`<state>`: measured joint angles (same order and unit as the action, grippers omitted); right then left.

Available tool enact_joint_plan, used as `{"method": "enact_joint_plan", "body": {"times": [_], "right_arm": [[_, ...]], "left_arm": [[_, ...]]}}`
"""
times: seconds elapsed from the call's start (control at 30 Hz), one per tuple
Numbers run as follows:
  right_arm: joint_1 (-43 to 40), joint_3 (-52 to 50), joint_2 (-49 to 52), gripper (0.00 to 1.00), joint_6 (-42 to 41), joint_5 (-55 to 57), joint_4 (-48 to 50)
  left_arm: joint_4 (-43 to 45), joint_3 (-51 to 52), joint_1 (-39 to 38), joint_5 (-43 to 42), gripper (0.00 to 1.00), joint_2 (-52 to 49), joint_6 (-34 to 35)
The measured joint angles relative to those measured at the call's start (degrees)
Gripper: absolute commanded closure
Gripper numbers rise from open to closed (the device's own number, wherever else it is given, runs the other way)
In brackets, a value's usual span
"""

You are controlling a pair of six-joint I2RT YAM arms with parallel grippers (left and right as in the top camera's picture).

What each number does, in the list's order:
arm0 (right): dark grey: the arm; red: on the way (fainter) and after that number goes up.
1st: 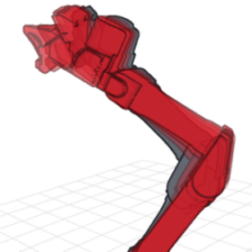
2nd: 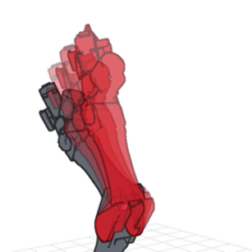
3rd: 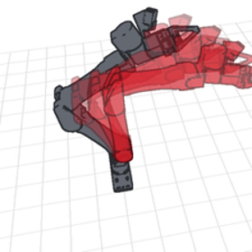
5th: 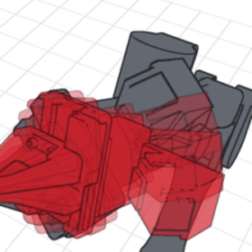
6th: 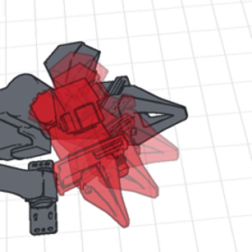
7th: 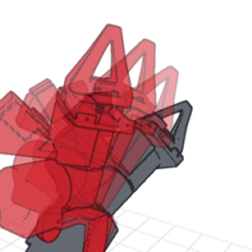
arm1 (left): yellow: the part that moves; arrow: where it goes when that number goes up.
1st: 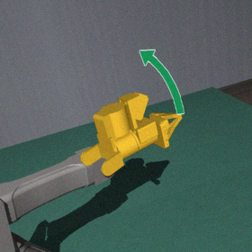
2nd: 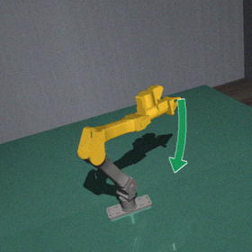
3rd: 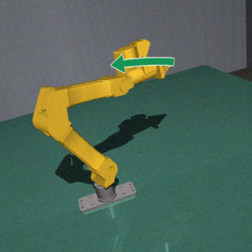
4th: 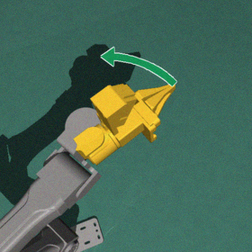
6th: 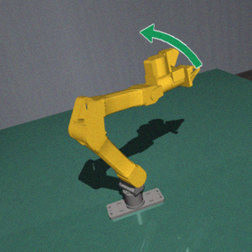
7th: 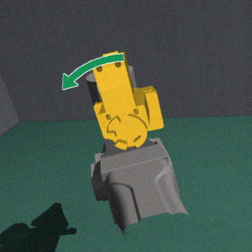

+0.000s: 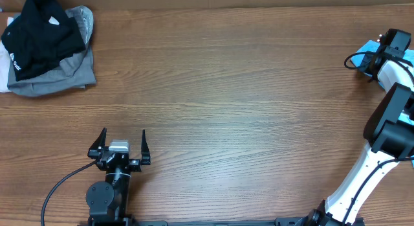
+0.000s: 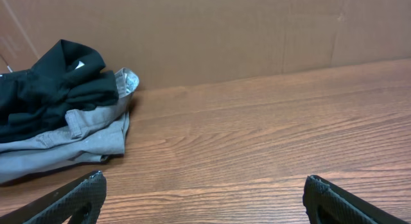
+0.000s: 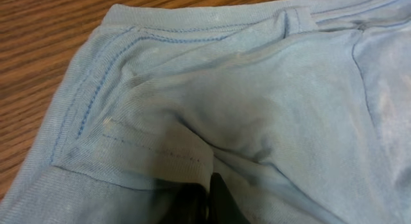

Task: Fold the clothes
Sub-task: 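Reach the right gripper to the light-blue T-shirt and grasp it, then drag the T-shirt with the right gripper to the table center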

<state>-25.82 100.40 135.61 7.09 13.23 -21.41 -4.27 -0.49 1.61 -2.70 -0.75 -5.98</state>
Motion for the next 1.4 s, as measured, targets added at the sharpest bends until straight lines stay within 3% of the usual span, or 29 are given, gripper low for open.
{"method": "enact_joint_plan", "body": {"times": [0.23,0.4,0.57,0.8,1.23,1.27,1.33,1.37,1.4], "right_arm": [[1.22,0.2,-0.66,0.96,-0.9,2.27,-0.57],[4.61,0.2,-6.6,0.96,-1.62,3.61,-0.9],[13.38,1.11,-15.02,0.96,-2.19,1.81,-0.81],[30.27,2.08,-16.9,0.96,-3.65,-7.04,-1.6],[56.06,2.08,-16.81,0.95,-18.99,-13.51,-2.97],[57.42,2.08,-16.81,0.9,-20.06,-13.97,-2.49],[59.47,2.08,-16.81,0.66,-21.42,-14.34,-1.84],[59.95,2.08,-16.81,0.48,-22.18,-14.47,-1.7],[60.57,2.08,-16.81,0.41,-22.21,-14.56,-1.33]], "left_arm": [[0.0,0.0,0.0,0.0,0.0,0.0,0.0],[0.0,0.0,0.0,0.0,0.0,0.0,0.0],[0.0,0.0,0.0,0.0,0.0,0.0,0.0],[0.0,0.0,0.0,0.0,0.0,0.0,0.0],[0.0,0.0,0.0,0.0,0.0,0.0,0.0],[0.0,0.0,0.0,0.0,0.0,0.0,0.0],[0.0,0.0,0.0,0.0,0.0,0.0,0.0],[0.0,0.0,0.0,0.0,0.0,0.0,0.0],[0.0,0.0,0.0,0.02,0.0,0.0,0.0]]}}
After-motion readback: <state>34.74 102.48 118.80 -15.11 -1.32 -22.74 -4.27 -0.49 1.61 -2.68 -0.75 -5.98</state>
